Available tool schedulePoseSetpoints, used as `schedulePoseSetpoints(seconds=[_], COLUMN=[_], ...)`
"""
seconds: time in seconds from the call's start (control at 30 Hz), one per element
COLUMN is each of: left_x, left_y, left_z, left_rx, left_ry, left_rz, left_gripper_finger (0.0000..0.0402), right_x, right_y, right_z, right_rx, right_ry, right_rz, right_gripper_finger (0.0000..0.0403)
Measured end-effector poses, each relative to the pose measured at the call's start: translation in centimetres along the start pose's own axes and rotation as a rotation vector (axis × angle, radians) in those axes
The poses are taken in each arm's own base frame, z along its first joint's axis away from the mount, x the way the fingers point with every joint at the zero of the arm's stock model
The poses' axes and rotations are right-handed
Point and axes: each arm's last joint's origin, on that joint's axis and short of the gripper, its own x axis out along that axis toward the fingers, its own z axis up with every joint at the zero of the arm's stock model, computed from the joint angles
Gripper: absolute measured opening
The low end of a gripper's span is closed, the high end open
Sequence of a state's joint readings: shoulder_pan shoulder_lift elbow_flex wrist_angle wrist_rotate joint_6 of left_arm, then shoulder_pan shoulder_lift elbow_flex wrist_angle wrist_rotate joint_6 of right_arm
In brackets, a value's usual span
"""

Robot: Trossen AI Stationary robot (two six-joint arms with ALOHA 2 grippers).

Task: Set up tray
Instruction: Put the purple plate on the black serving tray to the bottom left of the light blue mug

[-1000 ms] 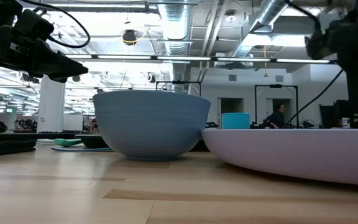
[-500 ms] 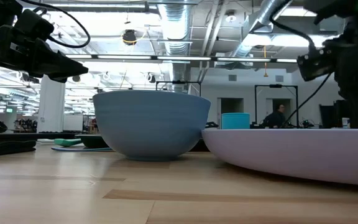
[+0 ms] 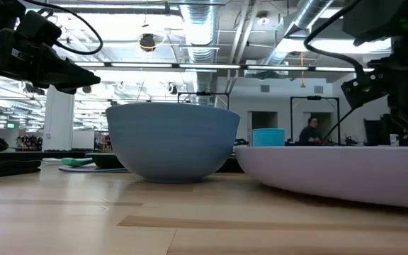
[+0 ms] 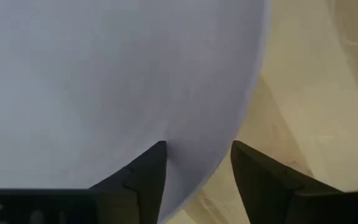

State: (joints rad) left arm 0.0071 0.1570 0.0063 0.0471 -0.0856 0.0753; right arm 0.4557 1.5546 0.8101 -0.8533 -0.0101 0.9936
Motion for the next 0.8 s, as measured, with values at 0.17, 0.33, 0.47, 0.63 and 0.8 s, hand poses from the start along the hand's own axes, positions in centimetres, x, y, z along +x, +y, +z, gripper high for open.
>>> schedulePoseSetpoints(seconds=[0.17,0.33,0.47,0.63,0.8], left_x=[0.0,0.0,0.0,0.0,0.0], left_y=[0.0,0.0,0.0,0.0,0.0], left_z=[0.0,0.0,0.0,0.0,0.0], left_rx=[0.000,0.000,0.000,0.000,0.000], left_ry=[0.000,0.000,0.000,0.000,0.000], left_rz=[0.000,0.000,0.000,0.000,0.000], left_gripper_finger=[0.0121,0.0121,0.0121,0.0121,0.0121], right_x=[-0.1,-0.1,-0.1,-0.4,-2.0], right_y=[-0.1,0.0,0.0,-0.1,-0.7], right_z=[-0.1,-0.2,-0.3,-0.4,-0.7], right_rx=[-0.003,-0.023,-0.029,-0.028,-0.012], right_ry=[0.018,0.044,0.073,0.094,0.057], right_rz=[0.009,0.025,0.040,0.054,0.108], right_gripper_finger=[0.0125,0.0076,0.0046,0.0015,0.0005])
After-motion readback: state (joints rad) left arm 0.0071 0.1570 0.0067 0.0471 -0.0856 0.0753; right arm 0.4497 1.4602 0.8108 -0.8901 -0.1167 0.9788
